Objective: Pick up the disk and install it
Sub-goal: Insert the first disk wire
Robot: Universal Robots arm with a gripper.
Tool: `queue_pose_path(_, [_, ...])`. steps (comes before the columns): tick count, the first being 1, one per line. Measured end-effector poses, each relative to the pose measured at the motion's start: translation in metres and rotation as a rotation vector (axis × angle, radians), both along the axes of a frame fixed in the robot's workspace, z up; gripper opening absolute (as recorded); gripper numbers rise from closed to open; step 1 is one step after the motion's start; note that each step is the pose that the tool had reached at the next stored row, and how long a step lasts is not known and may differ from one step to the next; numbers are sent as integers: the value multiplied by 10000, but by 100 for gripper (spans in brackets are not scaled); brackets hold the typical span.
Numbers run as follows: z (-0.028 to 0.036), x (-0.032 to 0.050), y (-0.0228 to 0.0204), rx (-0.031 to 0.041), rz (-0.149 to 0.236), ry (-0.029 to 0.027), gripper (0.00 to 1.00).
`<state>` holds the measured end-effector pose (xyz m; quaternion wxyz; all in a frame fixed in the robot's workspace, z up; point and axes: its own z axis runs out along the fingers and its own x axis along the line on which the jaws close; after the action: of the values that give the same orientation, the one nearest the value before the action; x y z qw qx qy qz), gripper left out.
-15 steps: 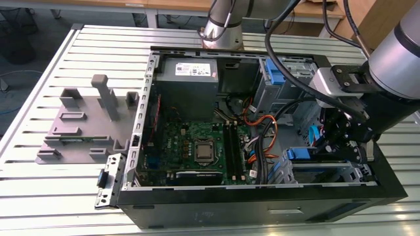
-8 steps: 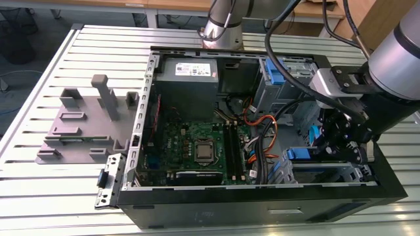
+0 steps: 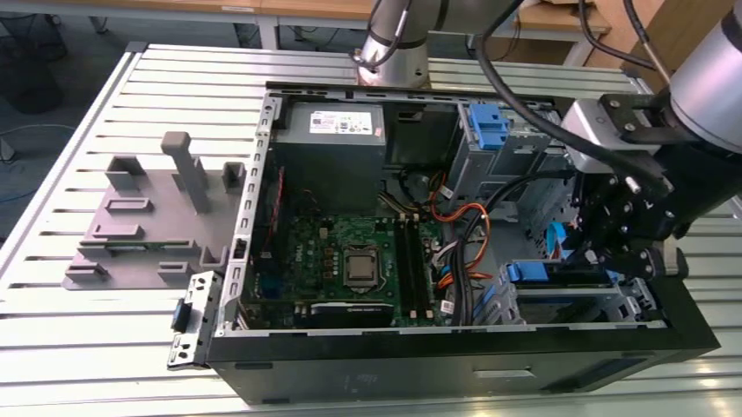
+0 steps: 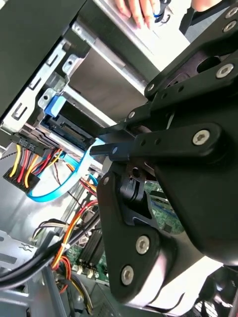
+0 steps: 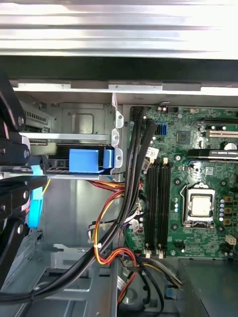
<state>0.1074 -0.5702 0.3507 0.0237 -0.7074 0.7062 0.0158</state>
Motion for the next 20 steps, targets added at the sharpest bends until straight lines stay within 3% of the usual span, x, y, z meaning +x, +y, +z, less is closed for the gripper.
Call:
queue_pose_path(3, [64,0,0,0,0,2,23])
queue_pose_path(20, [104,1,2,-9,0,3,23])
